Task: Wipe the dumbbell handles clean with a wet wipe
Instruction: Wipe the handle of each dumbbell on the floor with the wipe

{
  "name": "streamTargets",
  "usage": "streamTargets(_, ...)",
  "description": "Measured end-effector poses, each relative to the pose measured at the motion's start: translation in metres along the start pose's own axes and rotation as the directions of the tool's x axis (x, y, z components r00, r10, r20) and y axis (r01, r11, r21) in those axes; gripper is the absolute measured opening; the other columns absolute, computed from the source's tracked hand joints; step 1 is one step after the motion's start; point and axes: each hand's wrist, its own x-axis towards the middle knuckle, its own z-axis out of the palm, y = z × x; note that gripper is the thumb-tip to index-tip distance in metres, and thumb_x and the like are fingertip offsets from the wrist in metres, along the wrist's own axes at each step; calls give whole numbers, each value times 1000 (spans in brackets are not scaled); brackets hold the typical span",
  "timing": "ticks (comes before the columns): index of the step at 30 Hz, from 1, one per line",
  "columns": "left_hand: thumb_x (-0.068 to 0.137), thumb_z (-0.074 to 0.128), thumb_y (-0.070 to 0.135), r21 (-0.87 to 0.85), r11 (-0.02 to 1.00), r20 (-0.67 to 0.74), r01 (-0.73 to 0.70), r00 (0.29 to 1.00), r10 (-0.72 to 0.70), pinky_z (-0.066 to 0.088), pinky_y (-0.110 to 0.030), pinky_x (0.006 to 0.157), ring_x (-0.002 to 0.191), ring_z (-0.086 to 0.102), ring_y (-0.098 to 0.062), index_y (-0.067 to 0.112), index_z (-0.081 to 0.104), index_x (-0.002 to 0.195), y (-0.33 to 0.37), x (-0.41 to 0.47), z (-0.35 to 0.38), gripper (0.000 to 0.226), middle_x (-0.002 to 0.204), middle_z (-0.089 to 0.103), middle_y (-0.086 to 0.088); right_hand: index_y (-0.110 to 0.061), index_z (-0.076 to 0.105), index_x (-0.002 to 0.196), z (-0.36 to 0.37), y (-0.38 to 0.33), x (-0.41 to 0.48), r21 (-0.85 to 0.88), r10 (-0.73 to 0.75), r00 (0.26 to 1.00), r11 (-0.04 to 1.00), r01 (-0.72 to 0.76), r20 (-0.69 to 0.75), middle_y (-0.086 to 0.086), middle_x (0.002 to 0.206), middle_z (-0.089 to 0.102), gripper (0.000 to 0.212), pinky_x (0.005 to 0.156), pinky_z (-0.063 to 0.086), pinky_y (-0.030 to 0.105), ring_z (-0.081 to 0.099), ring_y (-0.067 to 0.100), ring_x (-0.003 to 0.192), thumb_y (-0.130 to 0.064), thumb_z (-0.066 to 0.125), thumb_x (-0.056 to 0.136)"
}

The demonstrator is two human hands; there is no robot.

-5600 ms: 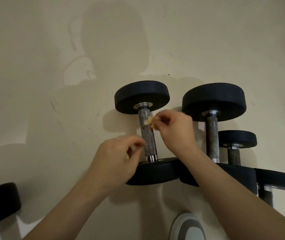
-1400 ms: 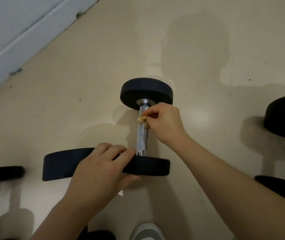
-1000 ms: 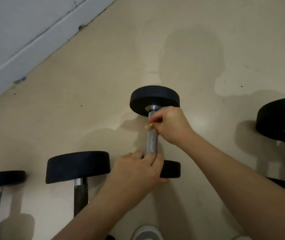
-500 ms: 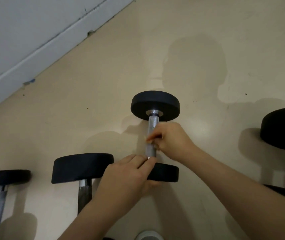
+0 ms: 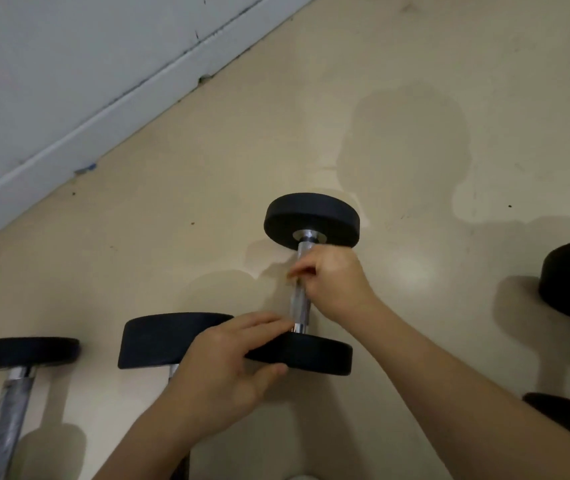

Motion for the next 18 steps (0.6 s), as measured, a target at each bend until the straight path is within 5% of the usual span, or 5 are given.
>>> streamTargets(3, 75, 79, 19, -183, 977, -72, 110, 990, -125, 38, -6, 93, 110, 54, 10, 41, 68, 108, -2, 5, -6, 41, 111, 63, 28, -24, 75, 94, -1, -10, -25, -43, -5, 940, 999, 21, 341, -5, 95, 72, 17, 86, 52, 26, 64, 9, 86, -14, 64, 86)
streamTargets(5, 82, 72, 13, -413, 889, -110, 199, 958, -265, 48, -17, 89, 100, 64, -1, 32, 72, 102, 2, 12, -9, 28, 100, 71, 16, -16, 75, 93, -14, -6, -25, 233, -21, 917, 969, -79, 399, -1, 87, 72, 12, 78, 55, 26, 67, 11, 78, -12, 67, 84)
streamTargets(8, 80, 66, 30, -686, 688, -108, 236, 902, -417, 56, -31, 80, 88, 70, -18, 21, 69, 102, 16, 26, -19, 24, 93, 73, -1, 2, 69, 98, -43, -4, -19, 831, 40, 939, 453, -322, 342, 11, 82, 69, 15, 62, 55, 22, 66, 17, 68, -1, 62, 85)
streamTargets(10, 75, 62, 41, -795, 553, -23, 249, 898, -439, 56, -34, 75, 85, 70, -24, 19, 66, 106, 29, 35, -27, 38, 93, 72, -8, 4, 67, 96, -56, -9, -18, 925, 20, 943, 193, -329, 331, 10, 74, 65, 15, 54, 52, 18, 61, 13, 60, -2, 57, 88)
streamTargets(18, 69, 72, 49, -916, 377, -10, 138, 930, -366, 49, -26, 54, 58, 58, -14, 17, 65, 83, 102, 82, -73, 36, 69, 63, -5, -7, 53, 80, -119, -60, -20, 938, 70, 952, 167, -305, 297, -1, 56, 43, 20, 41, 25, 16, 35, 7, 47, -17, 49, 96)
